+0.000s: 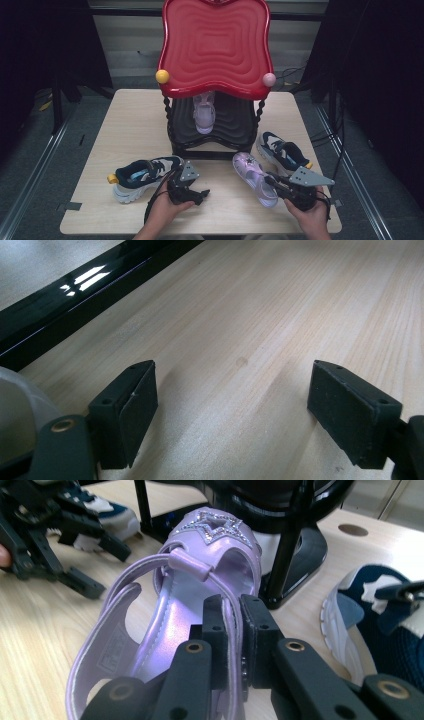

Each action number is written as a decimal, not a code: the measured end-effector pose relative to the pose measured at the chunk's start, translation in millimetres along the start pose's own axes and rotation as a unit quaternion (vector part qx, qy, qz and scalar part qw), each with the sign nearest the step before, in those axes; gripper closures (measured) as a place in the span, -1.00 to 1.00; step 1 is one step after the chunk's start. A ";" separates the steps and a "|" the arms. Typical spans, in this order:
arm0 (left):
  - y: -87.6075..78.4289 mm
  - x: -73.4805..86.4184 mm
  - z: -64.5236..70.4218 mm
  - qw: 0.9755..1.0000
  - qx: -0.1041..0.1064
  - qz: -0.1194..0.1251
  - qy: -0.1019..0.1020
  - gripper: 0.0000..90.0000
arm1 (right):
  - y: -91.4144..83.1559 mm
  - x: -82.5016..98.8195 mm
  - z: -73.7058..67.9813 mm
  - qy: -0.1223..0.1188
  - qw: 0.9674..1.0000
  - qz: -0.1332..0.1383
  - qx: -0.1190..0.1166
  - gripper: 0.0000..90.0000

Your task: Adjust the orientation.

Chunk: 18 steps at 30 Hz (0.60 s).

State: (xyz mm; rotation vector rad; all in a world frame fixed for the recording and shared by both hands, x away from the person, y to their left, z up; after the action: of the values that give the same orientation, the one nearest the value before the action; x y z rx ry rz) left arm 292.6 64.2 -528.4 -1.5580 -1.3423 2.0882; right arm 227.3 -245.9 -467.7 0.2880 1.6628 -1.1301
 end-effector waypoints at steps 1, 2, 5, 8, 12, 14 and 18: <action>0.0 0.0 0.0 1.000 0.000 0.000 0.000 -0.56 | -1.4 -2.6 -1.0 0.000 1.000 0.003 0.000 0.82; 0.0 0.0 0.0 1.000 0.000 0.000 0.000 -0.56 | -2.0 -4.0 -1.7 0.000 1.000 0.005 0.001 0.82; 0.0 0.0 0.0 1.000 0.000 0.000 0.000 -0.56 | -4.5 -8.1 -2.9 -0.001 1.000 0.010 0.001 0.82; 0.0 0.0 0.0 1.000 0.000 0.000 0.000 -0.56 | -6.3 -13.9 -3.9 -0.001 1.000 0.013 0.001 0.82; 0.0 0.0 0.0 1.000 0.000 0.000 0.000 -0.56 | -7.7 -25.3 -5.7 -0.003 1.000 0.021 0.007 0.82; 0.0 0.0 0.0 1.000 0.000 0.000 0.000 -0.56 | -7.9 -32.6 -6.4 -0.002 1.000 0.027 0.010 0.82; -0.2 0.0 0.0 1.000 -0.001 -0.002 0.000 -0.56 | -7.5 -46.6 -7.9 0.003 0.999 0.035 0.015 0.82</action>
State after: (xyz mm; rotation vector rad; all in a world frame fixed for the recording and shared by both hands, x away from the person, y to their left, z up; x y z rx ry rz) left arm 292.5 64.3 -528.2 -1.5568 -1.3469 2.0844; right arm 236.7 -228.2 -424.3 0.3663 1.6308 -1.1033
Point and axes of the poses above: each handheld gripper's, and its own axes: y roughly forward along the jaws, x roughly out of its underside, z roughly to its right, the point moved 3 cm from there along y, roughly forward along the jaws, and after that the axes turned 6 degrees about -z, right-handed, at the moved point
